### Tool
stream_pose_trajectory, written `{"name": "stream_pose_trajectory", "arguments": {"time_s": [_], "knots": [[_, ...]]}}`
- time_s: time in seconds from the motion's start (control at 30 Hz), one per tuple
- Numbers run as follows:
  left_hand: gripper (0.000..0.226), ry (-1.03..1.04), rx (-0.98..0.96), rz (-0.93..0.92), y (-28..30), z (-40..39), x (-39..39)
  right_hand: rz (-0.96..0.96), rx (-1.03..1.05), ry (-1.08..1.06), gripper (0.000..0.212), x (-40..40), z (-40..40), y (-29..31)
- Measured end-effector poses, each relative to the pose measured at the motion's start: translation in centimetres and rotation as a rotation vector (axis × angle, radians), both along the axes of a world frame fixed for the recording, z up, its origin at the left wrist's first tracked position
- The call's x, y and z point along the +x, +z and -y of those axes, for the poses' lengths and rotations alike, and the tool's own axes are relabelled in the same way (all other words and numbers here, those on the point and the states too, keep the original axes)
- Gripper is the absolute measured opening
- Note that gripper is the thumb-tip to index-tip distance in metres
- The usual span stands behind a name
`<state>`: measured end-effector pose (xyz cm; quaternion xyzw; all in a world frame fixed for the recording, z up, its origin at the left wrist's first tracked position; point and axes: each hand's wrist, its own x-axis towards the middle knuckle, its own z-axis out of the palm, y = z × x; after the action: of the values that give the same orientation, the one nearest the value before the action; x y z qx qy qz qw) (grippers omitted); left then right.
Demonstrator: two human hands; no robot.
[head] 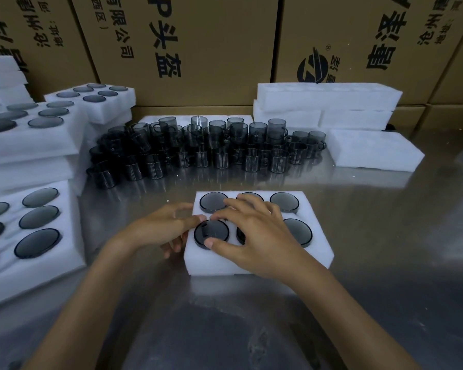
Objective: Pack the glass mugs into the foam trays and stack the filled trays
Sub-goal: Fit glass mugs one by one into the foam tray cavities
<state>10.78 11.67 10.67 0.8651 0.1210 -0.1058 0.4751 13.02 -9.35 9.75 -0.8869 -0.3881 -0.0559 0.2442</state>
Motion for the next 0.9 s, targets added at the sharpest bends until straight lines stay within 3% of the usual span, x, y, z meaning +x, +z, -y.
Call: {"name": "stream_pose_trajectory", "arguments": {"time_s": [0.07,0.2,0.3,0.37,0.4,0.5,0.53,0.63,0.67,0.8,0.87,0.9], "knots": [[0.031,-0.009,-0.01,-0.036,0.2,0.0,-0.2,0.011,0.003,-0.001,0.048,0.0,0.1,-0.2],[0.046,0.047,0.078,-0.092,0.0,0.4,-0.4,-0.025,0.118,0.005,0.047,-0.1,0.6,0.0],[0.044,0.065,0.079,-0.036,-0.5,0.4,-0.3,0.041,0.273,-0.337,0.039,1.2,3.4,0.4],[0.046,0.072,0.051,0.016,-0.7,0.6,-0.3,0.018,0.068,-0.629,0.039,2.6,6.2,0.4],[0.048,0.074,0.039,0.042,-1.0,0.8,-0.1,-0.112,-0.001,-0.699,0.042,3.3,7.3,0.3],[0.053,0.106,0.02,0.11,-1.6,1.4,0.2,-0.534,0.232,-0.614,0.051,3.8,8.4,0.2],[0.05,0.123,-0.022,0.137,-1.8,1.6,0.2,-0.588,0.331,-0.571,0.049,3.9,8.4,0.2],[0.036,0.174,-0.183,0.232,-1.9,1.8,0.2,-0.73,0.636,-0.411,0.018,3.9,8.3,0.1],[0.036,0.191,-0.246,0.268,-1.9,1.8,0.3,-0.788,0.719,-0.382,0.02,3.9,8.1,0.2],[0.046,0.304,-0.765,0.336,-1.9,1.9,0.8,-0.976,0.944,-0.378,0.032,3.2,7.3,1.5],[0.03,0.35,-0.664,0.401,-2.6,2.1,0.4,-1.04,1.006,-0.366,0.031,2.6,6.1,2.1],[0.035,0.369,-0.582,0.414,-3.3,2.2,0.4,-1.065,1.026,-0.336,0.031,2.2,5.1,2.5]]}}
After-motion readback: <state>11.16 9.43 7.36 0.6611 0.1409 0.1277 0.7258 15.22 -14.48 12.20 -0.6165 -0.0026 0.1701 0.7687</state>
